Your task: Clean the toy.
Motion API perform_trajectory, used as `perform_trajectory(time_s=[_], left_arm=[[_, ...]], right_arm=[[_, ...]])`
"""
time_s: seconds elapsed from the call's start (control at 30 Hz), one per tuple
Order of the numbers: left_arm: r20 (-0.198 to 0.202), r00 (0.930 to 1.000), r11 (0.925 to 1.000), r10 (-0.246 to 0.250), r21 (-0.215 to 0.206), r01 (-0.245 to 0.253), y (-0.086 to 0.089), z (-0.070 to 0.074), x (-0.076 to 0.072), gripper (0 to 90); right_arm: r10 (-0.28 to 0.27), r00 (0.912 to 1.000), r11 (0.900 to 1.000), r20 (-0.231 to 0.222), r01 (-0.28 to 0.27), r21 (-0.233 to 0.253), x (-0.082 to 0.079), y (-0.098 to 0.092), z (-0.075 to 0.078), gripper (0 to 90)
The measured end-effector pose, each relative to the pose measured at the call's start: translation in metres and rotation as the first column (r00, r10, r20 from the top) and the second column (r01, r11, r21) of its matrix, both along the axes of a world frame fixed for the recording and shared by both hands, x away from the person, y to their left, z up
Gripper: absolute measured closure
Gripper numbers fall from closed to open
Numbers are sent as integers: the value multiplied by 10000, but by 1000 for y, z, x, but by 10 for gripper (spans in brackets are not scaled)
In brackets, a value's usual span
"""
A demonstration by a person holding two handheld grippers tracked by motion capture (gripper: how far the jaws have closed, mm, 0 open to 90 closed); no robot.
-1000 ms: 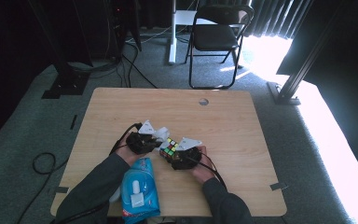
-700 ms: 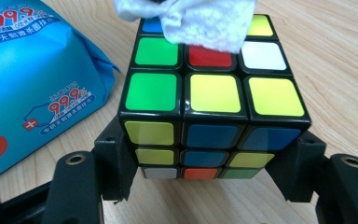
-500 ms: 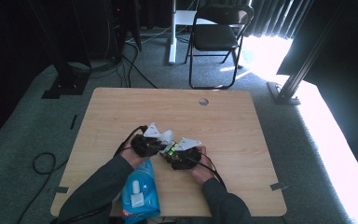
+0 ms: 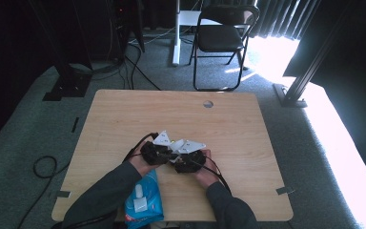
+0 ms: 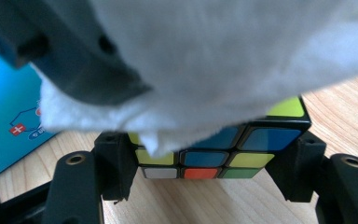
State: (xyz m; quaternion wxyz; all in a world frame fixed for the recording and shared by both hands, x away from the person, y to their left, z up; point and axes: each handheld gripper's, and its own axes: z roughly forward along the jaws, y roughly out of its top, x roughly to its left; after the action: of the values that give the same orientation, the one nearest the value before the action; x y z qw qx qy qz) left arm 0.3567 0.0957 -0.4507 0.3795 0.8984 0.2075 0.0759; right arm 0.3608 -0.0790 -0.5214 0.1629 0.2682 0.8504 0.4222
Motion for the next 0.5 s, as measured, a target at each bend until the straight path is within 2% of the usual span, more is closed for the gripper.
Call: perform_trajectory(time_s=[0.23, 0.5], left_arm=[[185, 9995, 9995, 263, 165, -266, -1, -2, 5, 839], [334, 9965, 9970, 766, 97, -770, 7, 0, 11, 839]], right_arm=[[-26, 10000, 10000, -26, 26, -94, -1, 1, -1, 341], [202, 9997, 9998, 149, -201, -57, -3, 3, 1, 341]])
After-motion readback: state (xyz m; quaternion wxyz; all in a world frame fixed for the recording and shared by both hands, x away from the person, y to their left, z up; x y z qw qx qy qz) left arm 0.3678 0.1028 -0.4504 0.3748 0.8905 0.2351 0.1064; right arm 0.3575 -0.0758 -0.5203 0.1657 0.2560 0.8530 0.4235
